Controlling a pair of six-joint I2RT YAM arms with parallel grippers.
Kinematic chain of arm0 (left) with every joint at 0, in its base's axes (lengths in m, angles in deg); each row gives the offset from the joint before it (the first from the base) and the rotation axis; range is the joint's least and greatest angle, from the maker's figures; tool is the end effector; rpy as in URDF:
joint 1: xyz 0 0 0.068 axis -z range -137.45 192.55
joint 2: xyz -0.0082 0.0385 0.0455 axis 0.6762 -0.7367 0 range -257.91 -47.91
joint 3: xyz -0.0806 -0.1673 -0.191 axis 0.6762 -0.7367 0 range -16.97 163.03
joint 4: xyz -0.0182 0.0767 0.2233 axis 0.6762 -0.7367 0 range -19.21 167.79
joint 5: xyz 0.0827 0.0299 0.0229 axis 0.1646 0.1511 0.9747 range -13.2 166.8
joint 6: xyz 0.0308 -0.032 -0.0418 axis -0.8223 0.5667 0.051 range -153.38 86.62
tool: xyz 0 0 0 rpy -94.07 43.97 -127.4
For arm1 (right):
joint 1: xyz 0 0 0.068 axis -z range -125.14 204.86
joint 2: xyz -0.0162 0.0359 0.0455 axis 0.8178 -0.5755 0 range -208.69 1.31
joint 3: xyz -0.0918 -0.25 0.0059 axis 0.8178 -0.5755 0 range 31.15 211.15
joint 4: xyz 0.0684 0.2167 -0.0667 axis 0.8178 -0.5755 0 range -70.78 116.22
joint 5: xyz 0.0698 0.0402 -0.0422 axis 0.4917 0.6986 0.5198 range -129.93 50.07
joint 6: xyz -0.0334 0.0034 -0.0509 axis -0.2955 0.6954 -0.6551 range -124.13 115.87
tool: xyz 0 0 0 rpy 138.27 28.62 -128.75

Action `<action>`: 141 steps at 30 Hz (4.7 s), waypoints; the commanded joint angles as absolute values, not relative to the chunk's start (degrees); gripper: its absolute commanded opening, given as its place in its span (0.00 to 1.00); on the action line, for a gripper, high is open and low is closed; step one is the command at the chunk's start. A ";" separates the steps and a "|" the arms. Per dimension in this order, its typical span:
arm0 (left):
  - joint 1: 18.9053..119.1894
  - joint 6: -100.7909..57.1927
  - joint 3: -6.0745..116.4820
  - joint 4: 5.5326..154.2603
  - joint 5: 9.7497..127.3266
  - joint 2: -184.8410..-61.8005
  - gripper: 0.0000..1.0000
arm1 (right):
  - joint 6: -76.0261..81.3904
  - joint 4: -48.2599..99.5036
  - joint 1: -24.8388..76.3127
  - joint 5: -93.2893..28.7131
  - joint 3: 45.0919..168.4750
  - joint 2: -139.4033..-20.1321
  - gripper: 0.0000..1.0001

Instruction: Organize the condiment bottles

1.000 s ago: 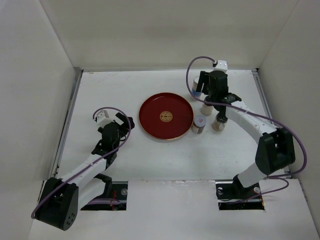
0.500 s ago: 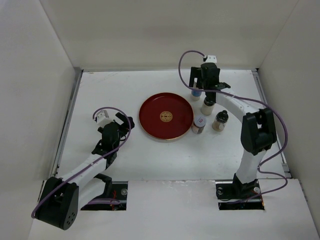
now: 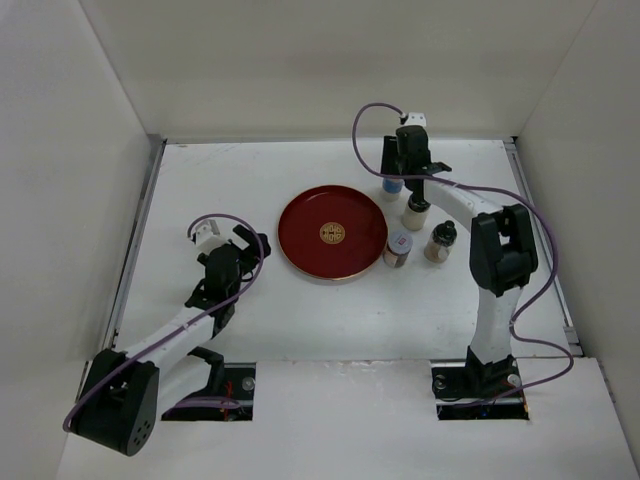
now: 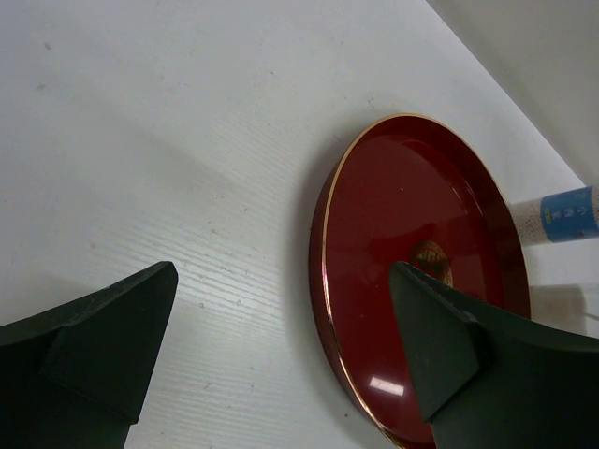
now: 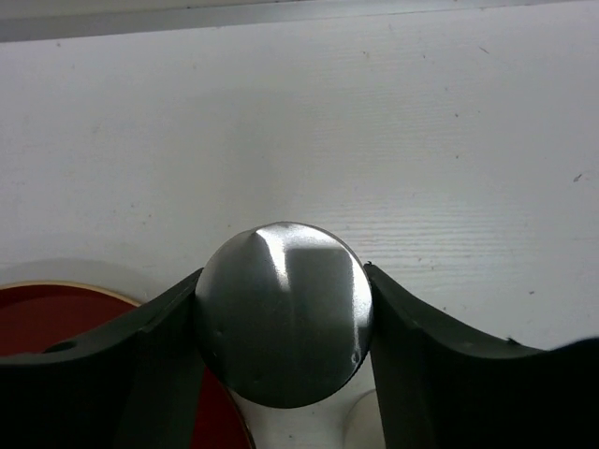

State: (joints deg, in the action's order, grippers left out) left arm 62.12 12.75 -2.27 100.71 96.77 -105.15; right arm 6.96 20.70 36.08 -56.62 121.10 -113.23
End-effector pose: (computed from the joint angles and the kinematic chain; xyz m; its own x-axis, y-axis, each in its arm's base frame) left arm 0.1864 -0.0497 0.1871 -0.2278 -0.6381 -0.7355 -0.2200 0.7695 -0.5995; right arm 0.4325 0.1332 0.2521 -0.4801 0.0314 -0.8766 0.0196 0.9995 0.0250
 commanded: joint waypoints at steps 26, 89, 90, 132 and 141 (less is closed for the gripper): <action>61.66 12.68 -4.31 105.48 96.49 -103.02 1.00 | 6.15 34.13 13.69 -58.04 126.68 -113.29 0.57; 62.01 13.12 -3.78 105.83 96.31 -104.96 1.00 | 14.50 37.28 16.76 -66.56 90.28 -84.96 0.56; 62.01 12.94 -3.78 106.00 96.49 -104.87 1.00 | 14.41 38.16 16.76 -66.12 92.13 -87.78 0.56; 61.93 13.12 -3.43 105.66 95.87 -105.84 1.00 | 13.53 24.64 36.01 -64.45 96.18 -92.37 0.94; 61.66 13.20 -4.04 105.83 96.13 -104.43 1.00 | 13.80 24.81 36.54 -64.01 99.00 -97.48 0.70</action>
State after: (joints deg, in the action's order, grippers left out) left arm 62.06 12.93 -3.88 103.14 96.13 -106.09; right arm 13.58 23.69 36.25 -64.75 96.49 -96.79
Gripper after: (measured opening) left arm 0.997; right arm 0.712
